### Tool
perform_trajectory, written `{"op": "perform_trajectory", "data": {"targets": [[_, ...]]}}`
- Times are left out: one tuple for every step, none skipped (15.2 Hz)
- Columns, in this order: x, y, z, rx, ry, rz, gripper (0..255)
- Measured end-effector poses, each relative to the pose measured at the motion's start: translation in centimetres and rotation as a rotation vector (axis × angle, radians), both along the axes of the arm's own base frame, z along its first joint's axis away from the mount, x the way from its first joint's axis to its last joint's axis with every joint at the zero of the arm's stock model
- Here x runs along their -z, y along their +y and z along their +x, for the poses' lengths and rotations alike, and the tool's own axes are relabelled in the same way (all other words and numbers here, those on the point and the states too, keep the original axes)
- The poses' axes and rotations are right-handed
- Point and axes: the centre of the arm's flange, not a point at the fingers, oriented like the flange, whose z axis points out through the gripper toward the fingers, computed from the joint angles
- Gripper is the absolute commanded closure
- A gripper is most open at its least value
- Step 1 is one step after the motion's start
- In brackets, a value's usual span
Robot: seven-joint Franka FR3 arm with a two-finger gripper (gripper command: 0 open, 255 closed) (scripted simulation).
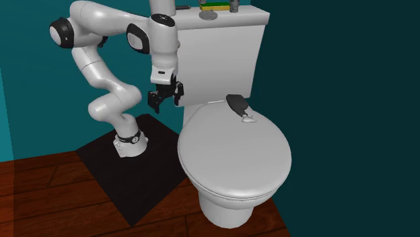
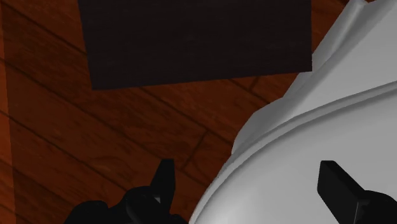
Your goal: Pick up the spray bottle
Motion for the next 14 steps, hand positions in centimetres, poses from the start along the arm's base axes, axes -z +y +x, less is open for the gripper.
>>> {"op": "perform_trajectory", "data": {"targets": [[0.2,1.2,0.1,0.015,-0.002,-0.008,0],[0.4,2.5,0.6,0.03,-0.006,-0.016,0],[0.7,3.7,1.3,0.045,-0.007,-0.025,0],[0.8,5.3,2.1,0.059,-0.01,-0.032,0],[0.6,6.8,2.5,0.074,-0.011,-0.04,0],[0.8,8.2,2.9,0.089,-0.013,-0.048,0],[0.9,9.6,3.3,0.103,-0.016,-0.056,0],[1.0,10.9,3.9,0.118,-0.018,-0.064,0],[1.3,12.2,4.4,0.133,-0.02,-0.072,0],[1.7,13.5,4.9,0.148,-0.022,-0.08,0],[2.0,14.7,5.6,0.163,-0.025,-0.089,0],[2.2,15.7,6.3,0.178,-0.027,-0.097,0],[2.6,17.1,6.7,0.191,-0.029,-0.105,0],[2.8,18.4,7.4,0.206,-0.031,-0.113,0]]}}
